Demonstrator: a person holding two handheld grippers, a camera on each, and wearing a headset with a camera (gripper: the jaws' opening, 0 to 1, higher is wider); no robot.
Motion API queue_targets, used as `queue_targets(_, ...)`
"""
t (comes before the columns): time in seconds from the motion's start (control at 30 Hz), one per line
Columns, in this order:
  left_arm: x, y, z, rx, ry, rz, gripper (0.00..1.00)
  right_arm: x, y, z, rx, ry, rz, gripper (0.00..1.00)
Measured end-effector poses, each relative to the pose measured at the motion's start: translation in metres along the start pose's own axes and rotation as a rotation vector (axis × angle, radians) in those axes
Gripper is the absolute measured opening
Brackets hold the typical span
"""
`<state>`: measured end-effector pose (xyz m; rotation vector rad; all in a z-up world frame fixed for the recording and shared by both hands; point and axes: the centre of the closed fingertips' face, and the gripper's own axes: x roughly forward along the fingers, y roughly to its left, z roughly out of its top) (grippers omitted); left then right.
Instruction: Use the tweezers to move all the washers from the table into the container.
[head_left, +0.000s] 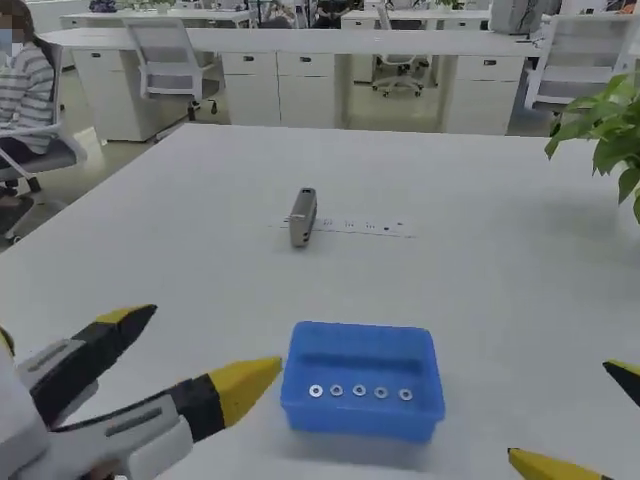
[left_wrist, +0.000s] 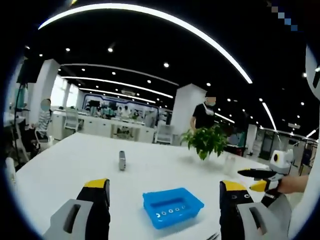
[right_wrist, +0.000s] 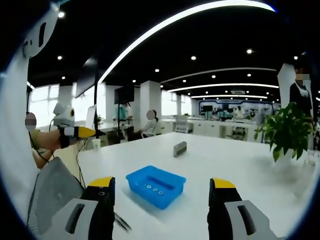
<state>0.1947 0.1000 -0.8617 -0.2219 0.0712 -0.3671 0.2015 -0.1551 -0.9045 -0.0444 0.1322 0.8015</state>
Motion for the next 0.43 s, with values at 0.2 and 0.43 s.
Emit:
queue_targets(0.2,-0.008,0.006,-0.001,0.056,0.026,0.002,0.99,-0.004,-0.012,0.032,0.028,-0.185,-0.107,0.99)
queue_targets(0.43,-0.018,0.008,-0.008,0.09,0.061,0.012,0.99,0.001,-0.014,0.022,0.024,-0.096,-0.145,0.99)
